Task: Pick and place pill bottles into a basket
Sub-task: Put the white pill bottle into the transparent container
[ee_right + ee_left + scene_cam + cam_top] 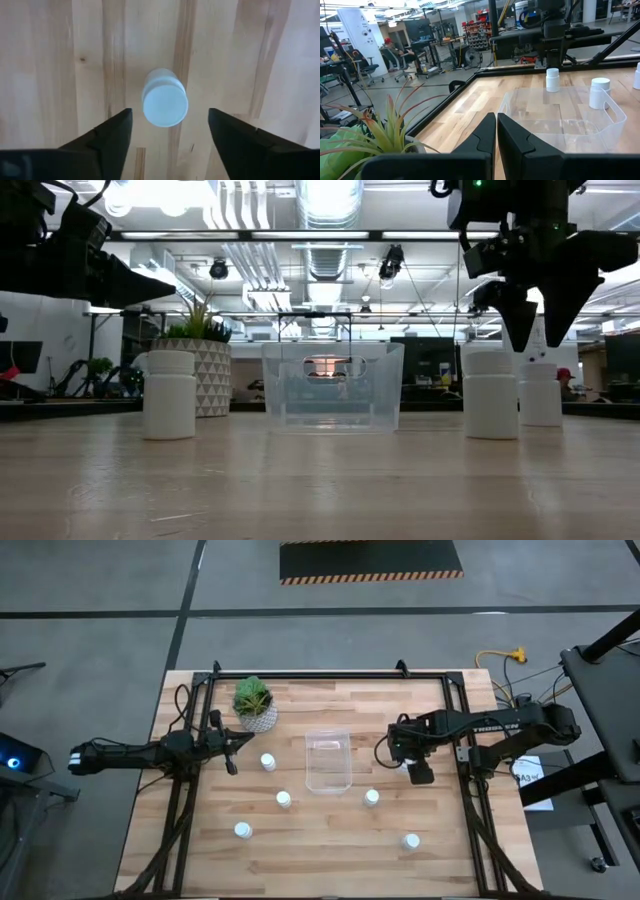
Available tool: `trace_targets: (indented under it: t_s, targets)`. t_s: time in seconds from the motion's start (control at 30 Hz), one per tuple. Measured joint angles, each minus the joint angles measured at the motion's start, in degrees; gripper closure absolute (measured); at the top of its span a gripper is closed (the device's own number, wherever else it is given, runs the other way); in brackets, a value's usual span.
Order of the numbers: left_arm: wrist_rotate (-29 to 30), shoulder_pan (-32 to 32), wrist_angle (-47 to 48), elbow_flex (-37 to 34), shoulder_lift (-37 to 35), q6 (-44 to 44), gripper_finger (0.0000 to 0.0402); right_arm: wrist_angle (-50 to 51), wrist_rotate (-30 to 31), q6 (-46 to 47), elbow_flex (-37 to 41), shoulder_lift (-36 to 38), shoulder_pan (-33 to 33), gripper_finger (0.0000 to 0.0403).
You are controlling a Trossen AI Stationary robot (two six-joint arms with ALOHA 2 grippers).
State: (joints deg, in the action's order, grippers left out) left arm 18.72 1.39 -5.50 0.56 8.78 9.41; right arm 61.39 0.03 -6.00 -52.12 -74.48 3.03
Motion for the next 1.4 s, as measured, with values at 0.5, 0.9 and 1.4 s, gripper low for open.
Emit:
trace_targets:
  t_s: [0.5, 0.9, 1.4]
  targets:
    - [0.0, 0.0, 0.0, 0.0, 0.0, 0.0, 0.0402, -6.0, 0.0, -1.6, 5.1, 0.0, 0.0, 0.0126]
    - [0.0, 0.0, 0.0, 0.0, 0.0, 0.0, 0.0402, -8.5, 0.0, -2.1, 6.4, 0.0, 0.0, 0.014]
    - [0.0, 0.0, 0.0, 0.0, 0.0, 0.0, 0.0402, -9.5, -0.1, -2.1, 7.2, 0.0, 0.0, 0.0159]
